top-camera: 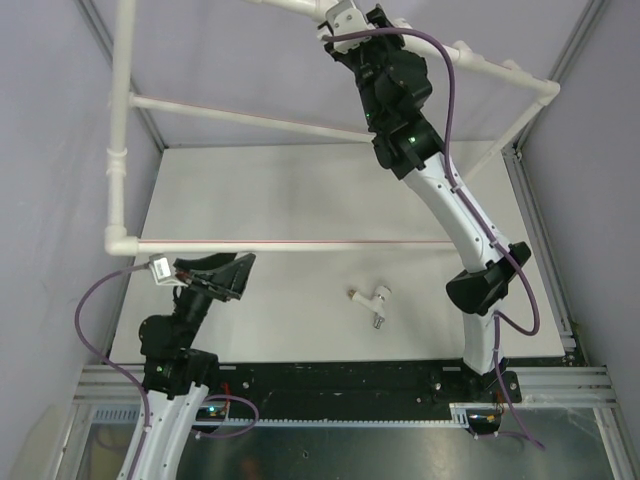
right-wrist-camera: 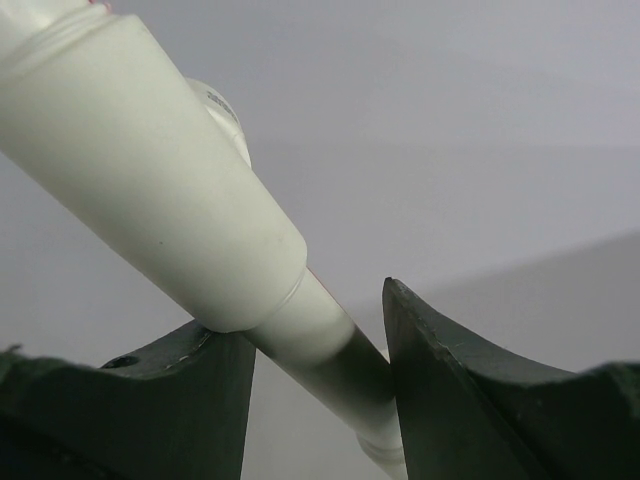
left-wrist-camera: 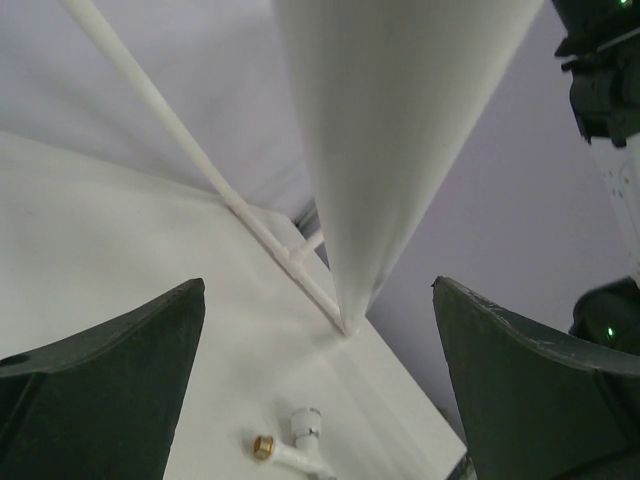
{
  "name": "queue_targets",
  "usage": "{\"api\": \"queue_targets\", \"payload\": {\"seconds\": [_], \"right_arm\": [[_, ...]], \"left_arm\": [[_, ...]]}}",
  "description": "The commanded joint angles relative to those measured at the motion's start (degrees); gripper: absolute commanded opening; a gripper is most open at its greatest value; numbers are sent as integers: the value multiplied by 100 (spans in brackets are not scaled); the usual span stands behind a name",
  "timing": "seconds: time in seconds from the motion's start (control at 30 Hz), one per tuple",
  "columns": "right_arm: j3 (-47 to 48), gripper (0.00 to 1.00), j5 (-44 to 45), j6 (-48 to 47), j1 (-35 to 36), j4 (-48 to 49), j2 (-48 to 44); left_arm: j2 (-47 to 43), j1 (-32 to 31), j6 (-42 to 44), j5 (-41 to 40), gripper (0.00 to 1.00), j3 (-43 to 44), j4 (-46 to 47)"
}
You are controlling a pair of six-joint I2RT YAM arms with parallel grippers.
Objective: Install the water faucets
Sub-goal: Adjust the adaptor at the center of the board.
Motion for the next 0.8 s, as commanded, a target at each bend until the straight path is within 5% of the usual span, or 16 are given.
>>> {"api": "queue_targets", "payload": {"seconds": [0.0,0.3,0.37,0.47,0.53,0.63,0.77], "right_arm": [[120,0,97,862,234,2070,-688],[-559,0,169,739,662,2224,-1060],[-583,0,163,832,743,2175,-1124],[-442,0,126,970,817,2037,-1134],[-248,0,91,1096,834,1873,-1121],[61,0,76,1193,824,1706,-1119],[135,0,112,1396,731,1524,-1328]], "left_arm": [[200,-53,-90,-845,100,1,858],[1055,-165,-207,-1364,100,415,1622],[1333,-192,-158,-1437,87,614,1656],[1815,-217,-28,-1460,36,990,1663],[2107,-232,159,-1454,15,1287,1655],[2507,-236,584,-1410,2,1902,1488],[2998,-238,1168,-1443,2,2911,1046]]}}
